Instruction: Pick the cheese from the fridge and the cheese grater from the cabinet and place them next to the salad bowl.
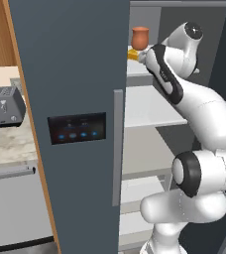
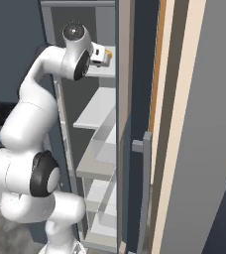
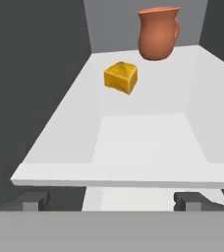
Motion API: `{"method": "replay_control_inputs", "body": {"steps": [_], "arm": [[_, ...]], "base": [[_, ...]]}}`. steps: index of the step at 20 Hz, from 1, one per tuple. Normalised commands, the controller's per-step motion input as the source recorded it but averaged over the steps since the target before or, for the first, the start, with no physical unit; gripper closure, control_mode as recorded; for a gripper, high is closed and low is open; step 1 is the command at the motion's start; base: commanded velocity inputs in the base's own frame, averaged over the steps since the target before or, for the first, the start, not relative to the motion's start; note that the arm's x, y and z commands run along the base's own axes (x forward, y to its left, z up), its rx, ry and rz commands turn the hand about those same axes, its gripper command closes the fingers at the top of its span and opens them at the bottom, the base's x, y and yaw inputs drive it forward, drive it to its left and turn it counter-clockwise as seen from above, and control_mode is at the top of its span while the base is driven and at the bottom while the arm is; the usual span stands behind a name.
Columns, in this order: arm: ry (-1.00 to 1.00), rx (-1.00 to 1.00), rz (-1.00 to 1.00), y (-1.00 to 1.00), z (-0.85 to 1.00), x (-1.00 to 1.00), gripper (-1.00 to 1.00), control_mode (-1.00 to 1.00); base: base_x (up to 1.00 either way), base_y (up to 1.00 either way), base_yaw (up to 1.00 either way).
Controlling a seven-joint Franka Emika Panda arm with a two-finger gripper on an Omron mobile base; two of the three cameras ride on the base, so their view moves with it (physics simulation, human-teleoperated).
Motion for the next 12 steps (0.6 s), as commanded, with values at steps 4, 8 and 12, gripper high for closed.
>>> {"method": "replay_control_inputs", "body": {"steps": [4, 8, 12], "arm": [[0.0, 0.03, 0.14, -0.03, 0.0, 0.53, -1.0, -1.0], [0.0, 0.01, 0.16, -0.04, 0.01, 0.53, -1.0, -1.0], [0.03, 0.0, 0.14, -0.03, 0.0, 0.48, -1.0, -1.0]], "base": [[0.0, 0.0, 0.0], [0.0, 0.0, 0.0], [0.0, 0.0, 0.0]]}}
